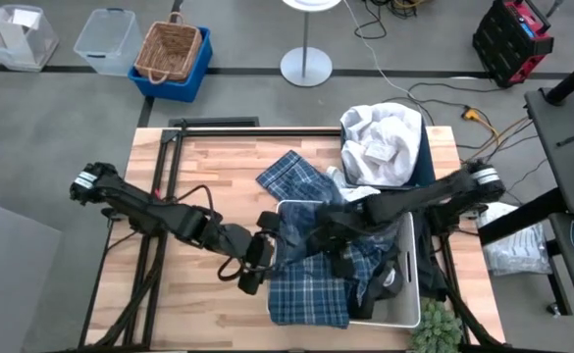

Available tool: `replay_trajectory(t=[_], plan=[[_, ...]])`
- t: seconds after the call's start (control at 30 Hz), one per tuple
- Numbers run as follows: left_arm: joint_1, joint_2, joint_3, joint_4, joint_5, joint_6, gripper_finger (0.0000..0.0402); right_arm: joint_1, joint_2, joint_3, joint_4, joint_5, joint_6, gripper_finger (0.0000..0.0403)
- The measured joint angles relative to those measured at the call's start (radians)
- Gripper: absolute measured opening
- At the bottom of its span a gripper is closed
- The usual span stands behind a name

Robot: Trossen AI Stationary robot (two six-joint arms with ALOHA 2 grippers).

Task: Sort clothes
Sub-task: Put the blue sleeve shirt into the white bin

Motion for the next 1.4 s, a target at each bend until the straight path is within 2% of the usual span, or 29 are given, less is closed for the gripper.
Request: replay_trajectory(t=[0.07, 0.17, 0.4, 0.53, 0.67, 0.87, 0.9, 1.07, 1.27, 1.4], plan=[[0.006, 0.000, -0.021, 0.010, 0.000, -0.007, 0.0299, -0.007, 0.008, -0.003, 0.030, -0.061, -0.002, 0.0012], [0.013, 0.000, -0.039, 0.033, 0.000, -0.024, 0.0299, -0.007, -0.009, -0.007, 0.045, -0.068, 0.010, 0.0012], [0.033, 0.065, -0.005, 0.076, 0.000, -0.008, 0.0296, 0.012, -0.106, 0.029, -0.005, 0.038, 0.024, 0.0012], [0.056, 0.124, 0.043, 0.036, 0.004, 0.009, 0.0269, 0.023, -0.194, 0.056, -0.021, 0.056, 0.030, 0.0012], [0.085, 0.187, 0.099, -0.017, 0.115, 0.015, 0.0202, 0.039, -0.263, 0.052, -0.084, 0.117, 0.062, 0.0012], [0.139, 0.282, 0.169, -0.137, 0.280, -0.025, 0.0031, 0.099, -0.388, 0.047, -0.121, 0.263, 0.122, 0.0012], [0.151, 0.297, 0.178, -0.143, 0.319, -0.045, 0.0016, 0.116, -0.399, 0.041, -0.121, 0.287, 0.125, 0.0012], [0.184, 0.358, 0.208, -0.164, 0.431, -0.085, 0.0009, 0.193, -0.430, 0.018, -0.116, 0.386, 0.141, 0.0012], [0.185, 0.380, 0.265, -0.248, 0.415, -0.085, 0.0002, 0.267, -0.409, -0.021, -0.110, 0.506, 0.175, 0.0012], [0.166, 0.380, 0.366, -0.361, 0.355, -0.066, 0.0000, 0.294, -0.392, -0.020, -0.046, 0.510, 0.177, 0.0012]])
